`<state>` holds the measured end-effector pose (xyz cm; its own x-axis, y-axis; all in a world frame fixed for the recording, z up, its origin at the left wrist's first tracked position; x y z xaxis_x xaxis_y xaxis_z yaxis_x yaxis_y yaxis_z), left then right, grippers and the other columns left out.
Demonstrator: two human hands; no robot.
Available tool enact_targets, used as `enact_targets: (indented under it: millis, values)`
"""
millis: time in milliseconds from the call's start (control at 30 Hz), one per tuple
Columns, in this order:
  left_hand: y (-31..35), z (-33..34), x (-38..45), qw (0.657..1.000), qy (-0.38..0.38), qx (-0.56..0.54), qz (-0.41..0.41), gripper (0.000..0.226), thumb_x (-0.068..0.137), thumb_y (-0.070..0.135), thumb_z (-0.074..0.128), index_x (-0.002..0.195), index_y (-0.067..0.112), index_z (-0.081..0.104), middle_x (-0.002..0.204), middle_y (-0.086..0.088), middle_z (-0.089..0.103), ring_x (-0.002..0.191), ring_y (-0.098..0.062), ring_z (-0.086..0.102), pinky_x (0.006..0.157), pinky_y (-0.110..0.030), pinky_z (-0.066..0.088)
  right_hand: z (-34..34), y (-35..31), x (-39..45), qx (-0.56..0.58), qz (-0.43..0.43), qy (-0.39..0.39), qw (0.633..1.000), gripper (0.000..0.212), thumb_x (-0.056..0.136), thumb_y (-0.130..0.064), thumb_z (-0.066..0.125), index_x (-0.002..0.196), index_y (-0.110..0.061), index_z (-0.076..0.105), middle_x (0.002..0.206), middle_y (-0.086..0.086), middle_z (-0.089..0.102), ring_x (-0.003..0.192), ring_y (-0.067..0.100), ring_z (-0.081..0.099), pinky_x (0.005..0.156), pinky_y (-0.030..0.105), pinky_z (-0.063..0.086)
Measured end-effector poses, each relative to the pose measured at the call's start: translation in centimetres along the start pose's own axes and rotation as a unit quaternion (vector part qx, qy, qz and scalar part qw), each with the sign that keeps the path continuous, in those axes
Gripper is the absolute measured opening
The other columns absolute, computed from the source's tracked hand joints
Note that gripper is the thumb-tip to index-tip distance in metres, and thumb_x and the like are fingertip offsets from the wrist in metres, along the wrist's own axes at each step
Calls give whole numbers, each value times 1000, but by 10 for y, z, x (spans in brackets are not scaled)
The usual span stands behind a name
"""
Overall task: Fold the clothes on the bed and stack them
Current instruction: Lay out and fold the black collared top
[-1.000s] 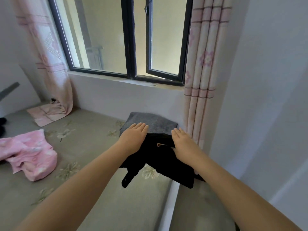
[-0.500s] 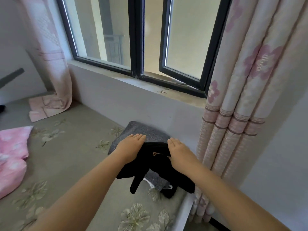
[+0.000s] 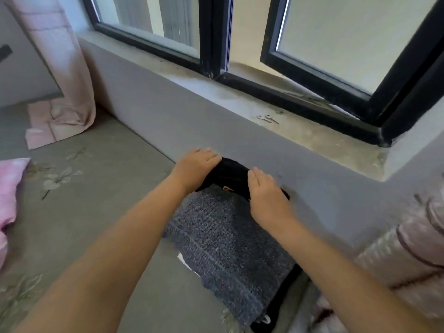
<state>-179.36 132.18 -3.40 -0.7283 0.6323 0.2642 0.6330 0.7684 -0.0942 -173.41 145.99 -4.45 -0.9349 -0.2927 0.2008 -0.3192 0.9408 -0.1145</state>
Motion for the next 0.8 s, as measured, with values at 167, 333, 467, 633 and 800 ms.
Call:
enact_targets:
  millis: [167,333,467,633,800]
  values:
    - [27,155,-77,936,-322,28,-141,72,93,11,43,147,25,-3,156,-3,-3,142,-21,-8,107,-57,-12,151,-3,-59,12,71,-266,961,65,98,-16,38,146,-6,-3,155,15,-6,143,30,-3,115,42,6]
    - [69,210,-128,912,-358,-62,-190,70,95,12,35,145,23,-13,155,1,-13,142,-15,-12,109,-52,-12,214,3,-90,6,89,-336,938,75,97,-35,39,145,-11,-13,153,11,-20,141,31,-15,115,43,7]
    - [69,199,-124,925,-321,-60,-194,65,95,12,35,147,21,-5,156,-1,-6,142,-17,-8,113,-44,-6,206,5,-83,-13,68,-325,943,72,96,-38,37,146,-9,-7,154,13,-14,142,32,-8,115,42,9]
    - [75,150,-124,940,-257,-52,-219,51,99,20,32,146,20,13,155,-4,6,143,-20,1,115,-38,-2,156,-3,-74,-22,-23,-269,963,55,98,-36,33,146,-17,15,156,6,4,143,28,2,115,41,8]
    - [104,73,-154,933,-207,-50,-290,46,99,23,31,144,18,22,154,-4,14,143,-21,6,114,-37,3,77,-24,-93,-1,-86,-154,984,50,98,-33,34,144,-15,26,154,5,18,142,25,12,114,38,13]
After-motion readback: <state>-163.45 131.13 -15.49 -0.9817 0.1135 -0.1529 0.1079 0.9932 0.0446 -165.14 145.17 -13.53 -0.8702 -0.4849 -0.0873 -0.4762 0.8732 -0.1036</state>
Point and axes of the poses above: each hand's wrist, its own x-axis towards the middle knuckle, its own z-axis out of the palm, y = z × x, the point moved 5 cm from there along x, towards the middle knuckle
